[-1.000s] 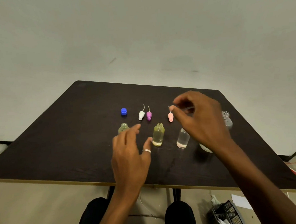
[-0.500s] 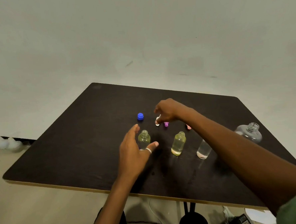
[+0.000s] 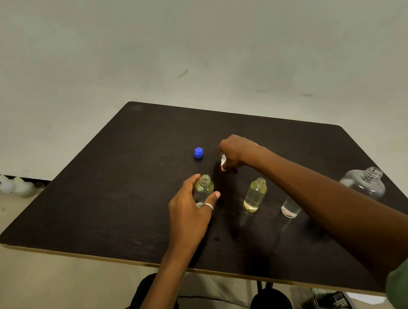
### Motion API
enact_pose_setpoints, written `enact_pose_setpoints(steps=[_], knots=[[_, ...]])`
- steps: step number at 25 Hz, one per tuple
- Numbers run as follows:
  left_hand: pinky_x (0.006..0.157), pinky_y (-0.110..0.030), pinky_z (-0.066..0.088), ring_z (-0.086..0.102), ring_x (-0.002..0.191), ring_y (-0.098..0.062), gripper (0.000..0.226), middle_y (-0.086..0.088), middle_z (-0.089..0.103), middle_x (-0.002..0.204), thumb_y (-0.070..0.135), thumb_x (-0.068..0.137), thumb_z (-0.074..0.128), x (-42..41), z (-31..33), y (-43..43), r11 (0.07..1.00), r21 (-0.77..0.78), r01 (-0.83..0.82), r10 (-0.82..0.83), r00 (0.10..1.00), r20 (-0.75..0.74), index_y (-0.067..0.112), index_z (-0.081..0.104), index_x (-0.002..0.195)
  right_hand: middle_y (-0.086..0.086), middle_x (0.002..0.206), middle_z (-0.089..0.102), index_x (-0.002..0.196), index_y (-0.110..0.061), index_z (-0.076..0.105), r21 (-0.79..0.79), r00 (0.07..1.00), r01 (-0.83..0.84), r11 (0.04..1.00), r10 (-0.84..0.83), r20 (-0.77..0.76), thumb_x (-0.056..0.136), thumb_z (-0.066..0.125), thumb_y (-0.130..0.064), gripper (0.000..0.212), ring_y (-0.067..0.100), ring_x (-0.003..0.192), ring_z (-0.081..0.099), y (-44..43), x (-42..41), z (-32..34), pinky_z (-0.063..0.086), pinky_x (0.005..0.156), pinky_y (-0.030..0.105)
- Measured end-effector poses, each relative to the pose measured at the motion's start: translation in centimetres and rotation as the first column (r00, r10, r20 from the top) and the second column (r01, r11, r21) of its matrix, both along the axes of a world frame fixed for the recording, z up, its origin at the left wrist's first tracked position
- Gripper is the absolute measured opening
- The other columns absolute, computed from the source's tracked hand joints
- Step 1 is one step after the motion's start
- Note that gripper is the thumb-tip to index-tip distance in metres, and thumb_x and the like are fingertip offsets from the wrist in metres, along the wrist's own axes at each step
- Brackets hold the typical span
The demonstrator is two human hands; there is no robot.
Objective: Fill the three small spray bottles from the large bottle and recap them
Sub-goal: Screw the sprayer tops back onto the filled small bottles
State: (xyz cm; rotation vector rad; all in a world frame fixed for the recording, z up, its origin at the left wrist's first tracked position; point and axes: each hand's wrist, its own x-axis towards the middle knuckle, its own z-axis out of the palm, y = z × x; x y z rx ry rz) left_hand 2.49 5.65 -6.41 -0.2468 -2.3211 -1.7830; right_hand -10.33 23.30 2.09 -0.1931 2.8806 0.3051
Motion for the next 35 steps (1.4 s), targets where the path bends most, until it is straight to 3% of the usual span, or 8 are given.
enact_pose_setpoints(steps=[4, 8, 13, 16, 22, 27, 35], knots=[[0.081, -0.008, 0.051, 0.067, 0.100, 0.000, 0.055, 0.010, 0.069, 0.113, 0.031, 0.079, 0.082, -0.1, -0.1, -0.2, 1.000, 0.005, 0.006, -0.006, 1.000, -0.014, 0.024, 0.060, 0.129, 0.011, 0.111, 0.065, 0.118, -0.015, 0.064, -0.028, 1.000, -0.007, 1.000, 0.007, -0.003, 0.077, 0.075, -0.026, 0.043, 0.028, 0.096, 0.062, -0.2, 0.6, 0.0, 0.054, 0.082, 0.039], [0.084, -0.017, 0.056, 0.067, 0.099, 0.001, 0.053, 0.011, 0.070, 0.110, 0.031, 0.078, 0.083, -0.2, -0.2, -0.2, 1.000, 0.015, 0.003, -0.003, 1.000, -0.015, 0.025, 0.061, 0.126, 0.002, 0.117, 0.066, 0.120, -0.021, 0.064, -0.174, 0.996, -0.077, 0.982, 0.069, -0.051, 0.080, 0.071, -0.024, 0.041, 0.021, 0.099, 0.062, -0.8, 2.8, 2.4, 0.048, 0.084, 0.028], [0.084, -0.012, 0.053, 0.066, 0.100, 0.002, 0.051, 0.011, 0.069, 0.111, 0.031, 0.079, 0.082, -0.2, 0.0, -0.2, 1.000, 0.028, 0.007, -0.007, 1.000, 0.008, 0.025, 0.062, 0.125, -0.006, 0.099, 0.069, 0.108, -0.025, 0.070, -0.547, 0.998, -0.035, 0.836, -0.004, -0.070, 0.079, 0.067, -0.017, 0.030, 0.011, 0.088, 0.064, -1.5, 8.2, 6.9, 0.048, 0.074, 0.019], [0.085, -0.013, 0.054, 0.066, 0.100, 0.000, 0.051, 0.011, 0.069, 0.112, 0.031, 0.079, 0.082, -0.1, 0.1, -0.2, 1.000, 0.022, 0.016, -0.016, 1.000, 0.015, 0.025, 0.061, 0.126, -0.006, 0.091, 0.070, 0.100, -0.025, 0.067, -0.655, 0.996, -0.037, 0.755, -0.024, -0.084, 0.079, 0.073, -0.028, 0.022, 0.012, 0.079, 0.066, -1.9, 11.0, 7.8, 0.054, 0.070, 0.025], [0.085, -0.016, 0.055, 0.067, 0.096, 0.004, 0.048, 0.011, 0.071, 0.107, 0.028, 0.079, 0.083, 0.1, 0.4, -0.4, 0.999, 0.036, 0.016, -0.015, 1.000, -0.013, 0.024, 0.063, 0.123, -0.011, 0.086, 0.066, 0.099, -0.027, 0.058, -0.544, 0.966, -0.129, 0.829, -0.020, -0.259, 0.084, 0.064, -0.019, 0.018, 0.008, 0.073, 0.064, -1.8, 13.4, 9.2, 0.045, 0.060, 0.018], [0.080, -0.007, 0.050, 0.066, 0.096, 0.005, 0.048, 0.014, 0.069, 0.106, 0.029, 0.079, 0.082, 0.0, 0.5, -0.4, 1.000, 0.013, 0.027, -0.027, 0.999, -0.018, 0.025, 0.063, 0.123, -0.011, 0.093, 0.063, 0.104, -0.024, 0.062, -0.449, 0.939, -0.233, 0.863, 0.080, -0.335, 0.084, 0.063, -0.018, 0.021, 0.007, 0.080, 0.057, -2.3, 14.5, 11.8, 0.040, 0.064, 0.018], [0.080, -0.008, 0.050, 0.066, 0.094, 0.006, 0.046, 0.014, 0.070, 0.102, 0.026, 0.078, 0.083, 0.1, 0.5, -0.4, 0.999, 0.028, 0.020, -0.019, 0.999, -0.035, 0.026, 0.064, 0.119, -0.006, 0.099, 0.066, 0.104, -0.025, 0.065, -0.367, 0.923, -0.290, 0.884, 0.157, -0.352, 0.083, 0.061, -0.009, 0.026, 0.010, 0.085, 0.060, -3.8, 14.0, 11.4, 0.050, 0.072, 0.024]])
